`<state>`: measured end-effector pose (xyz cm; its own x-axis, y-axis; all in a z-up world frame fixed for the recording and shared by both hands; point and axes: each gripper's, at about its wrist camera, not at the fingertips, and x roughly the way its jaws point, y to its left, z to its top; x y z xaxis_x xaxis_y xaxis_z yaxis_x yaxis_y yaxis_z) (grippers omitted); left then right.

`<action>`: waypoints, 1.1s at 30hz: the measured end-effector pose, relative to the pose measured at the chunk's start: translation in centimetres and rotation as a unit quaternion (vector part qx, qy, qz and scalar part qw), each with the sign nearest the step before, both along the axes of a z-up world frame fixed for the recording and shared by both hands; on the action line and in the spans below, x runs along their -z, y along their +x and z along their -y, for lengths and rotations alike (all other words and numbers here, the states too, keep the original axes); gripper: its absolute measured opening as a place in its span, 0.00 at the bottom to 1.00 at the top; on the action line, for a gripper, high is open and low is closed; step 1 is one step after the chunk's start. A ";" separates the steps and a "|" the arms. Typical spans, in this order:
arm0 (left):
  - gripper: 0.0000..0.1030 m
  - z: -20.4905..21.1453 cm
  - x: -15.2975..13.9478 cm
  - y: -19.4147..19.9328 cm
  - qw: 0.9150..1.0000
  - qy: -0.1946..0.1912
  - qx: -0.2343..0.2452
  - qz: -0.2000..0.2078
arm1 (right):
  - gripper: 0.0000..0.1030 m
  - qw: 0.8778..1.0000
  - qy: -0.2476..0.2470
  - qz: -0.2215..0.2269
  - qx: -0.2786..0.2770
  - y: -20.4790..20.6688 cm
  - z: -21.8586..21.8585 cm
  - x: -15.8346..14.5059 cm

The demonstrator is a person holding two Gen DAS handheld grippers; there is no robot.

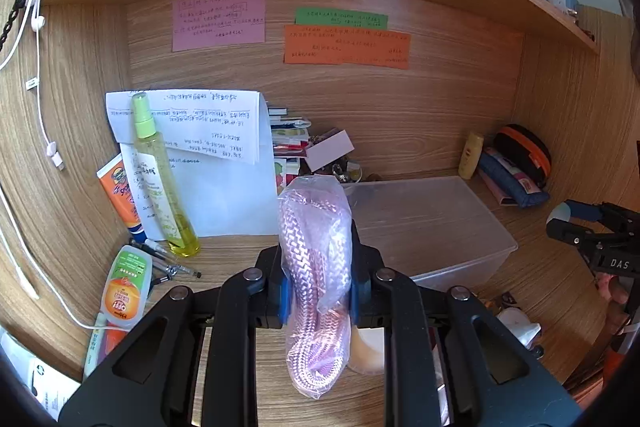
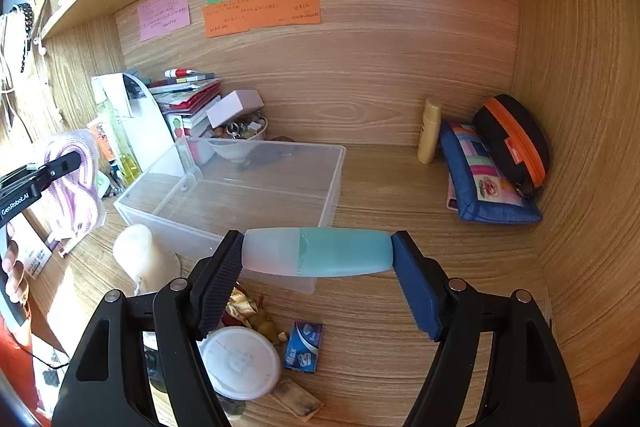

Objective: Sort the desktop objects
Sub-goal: 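Carry the pink rope and mint bottle over the clear box and release both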

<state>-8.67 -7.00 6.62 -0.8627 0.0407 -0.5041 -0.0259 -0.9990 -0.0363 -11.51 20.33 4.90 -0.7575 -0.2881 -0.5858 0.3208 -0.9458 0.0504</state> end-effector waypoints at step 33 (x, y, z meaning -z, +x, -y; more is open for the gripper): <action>0.20 -2.1 4.2 -12.9 0.993 0.044 0.048 0.093 | 0.70 0.995 0.026 0.076 -0.063 -12.1 6.2 3.8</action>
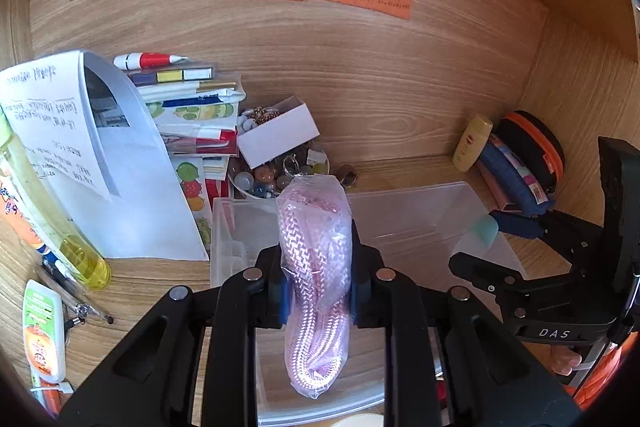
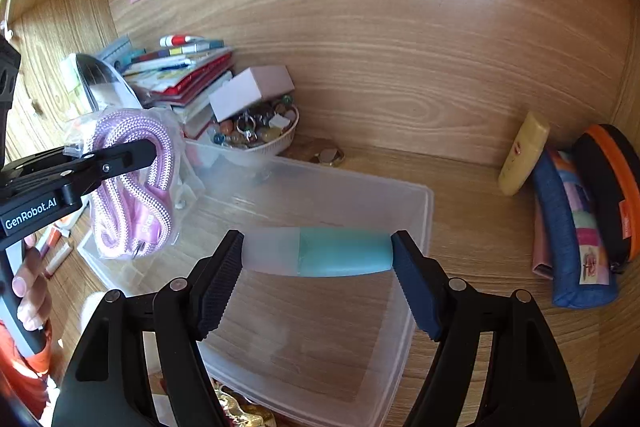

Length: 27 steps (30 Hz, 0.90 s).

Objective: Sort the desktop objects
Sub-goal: 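Carry the pink rope and mint bottle over the clear box and release both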

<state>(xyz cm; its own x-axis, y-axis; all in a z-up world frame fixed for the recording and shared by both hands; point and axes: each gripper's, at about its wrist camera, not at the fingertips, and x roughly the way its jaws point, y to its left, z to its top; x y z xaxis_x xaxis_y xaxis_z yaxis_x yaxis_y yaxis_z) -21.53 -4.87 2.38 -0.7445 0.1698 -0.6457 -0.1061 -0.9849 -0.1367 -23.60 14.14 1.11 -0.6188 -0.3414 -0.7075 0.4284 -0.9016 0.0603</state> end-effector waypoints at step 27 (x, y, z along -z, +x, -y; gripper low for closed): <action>0.48 -0.4 1.5 -0.5 0.999 -0.048 -0.022 -0.007 | 0.70 0.998 0.055 0.018 -0.006 -0.2 2.3 3.3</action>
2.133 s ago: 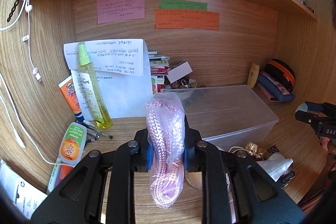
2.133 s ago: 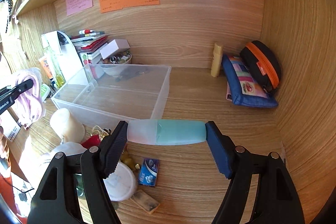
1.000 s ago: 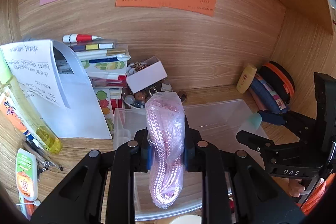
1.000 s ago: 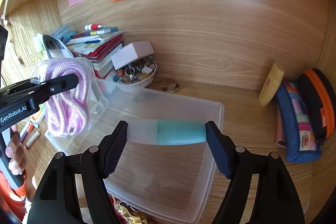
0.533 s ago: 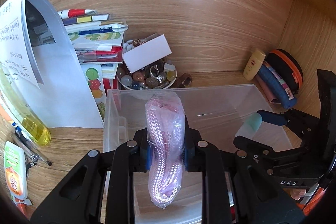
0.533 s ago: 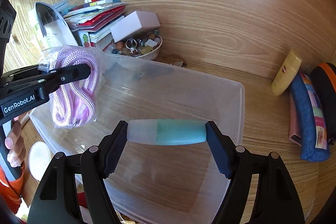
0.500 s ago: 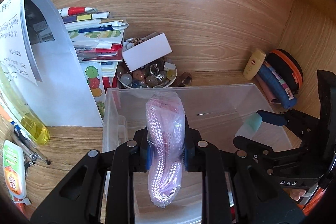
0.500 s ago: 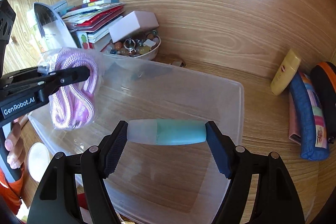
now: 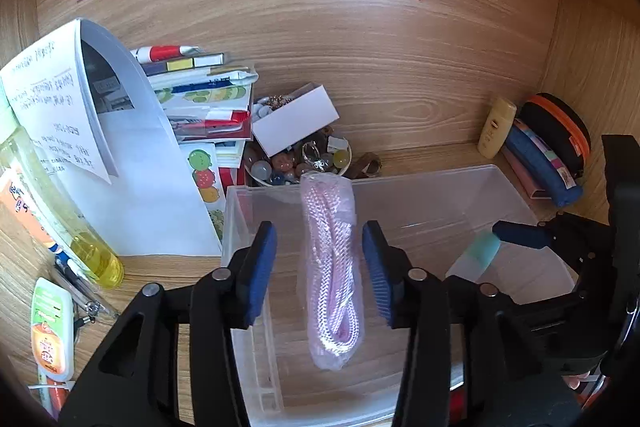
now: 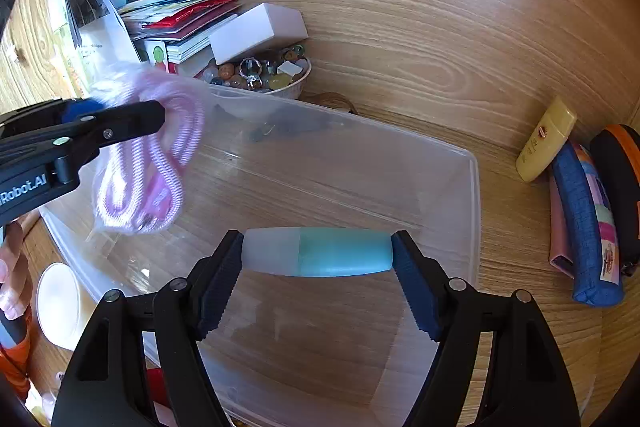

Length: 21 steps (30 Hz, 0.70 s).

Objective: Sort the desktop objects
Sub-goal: 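Carry the pink rope and mint bottle over the clear box and release both, then withdraw both grippers from the clear box and move toward the white container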

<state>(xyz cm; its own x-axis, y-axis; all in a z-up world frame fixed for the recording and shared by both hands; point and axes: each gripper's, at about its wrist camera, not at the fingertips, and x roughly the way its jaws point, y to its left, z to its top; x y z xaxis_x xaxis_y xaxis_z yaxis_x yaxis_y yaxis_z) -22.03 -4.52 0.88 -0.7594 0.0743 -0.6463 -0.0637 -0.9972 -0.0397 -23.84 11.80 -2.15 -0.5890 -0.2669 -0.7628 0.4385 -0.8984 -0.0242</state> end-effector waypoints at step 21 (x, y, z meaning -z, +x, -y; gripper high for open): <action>0.86 0.7 -4.6 5.4 0.998 -0.014 -0.018 -0.060 | 0.80 0.997 0.007 -0.075 0.009 3.7 0.2 -4.1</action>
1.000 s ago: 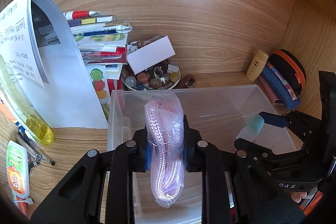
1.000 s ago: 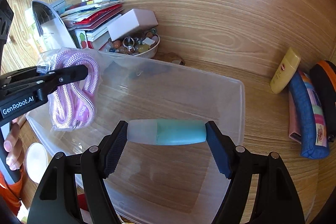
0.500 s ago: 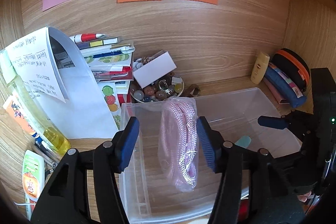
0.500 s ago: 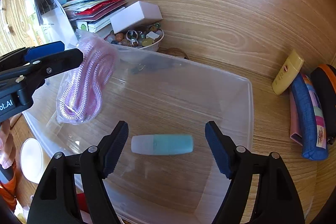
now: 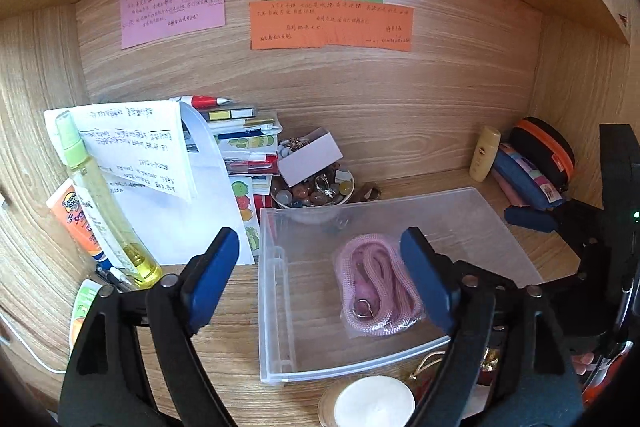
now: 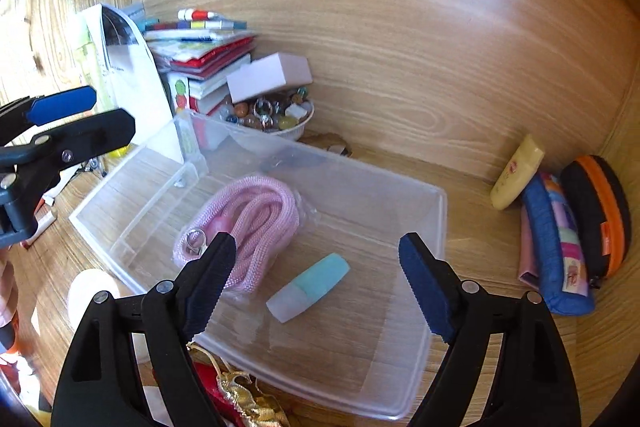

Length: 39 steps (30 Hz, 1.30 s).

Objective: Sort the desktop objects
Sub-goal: 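Withdraw both grippers from the clear box and move toward the white container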

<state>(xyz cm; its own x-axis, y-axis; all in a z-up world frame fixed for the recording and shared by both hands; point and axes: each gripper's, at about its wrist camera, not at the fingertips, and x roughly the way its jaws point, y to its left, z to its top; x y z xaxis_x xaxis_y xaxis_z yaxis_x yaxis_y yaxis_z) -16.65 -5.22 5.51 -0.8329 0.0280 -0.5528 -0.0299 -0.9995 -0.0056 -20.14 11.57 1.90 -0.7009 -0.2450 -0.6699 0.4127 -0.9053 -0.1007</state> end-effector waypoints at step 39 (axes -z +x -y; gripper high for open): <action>0.92 1.7 6.8 9.2 0.994 0.028 -0.002 0.104 | 0.93 0.998 -0.023 0.051 0.027 13.6 -8.1 4.5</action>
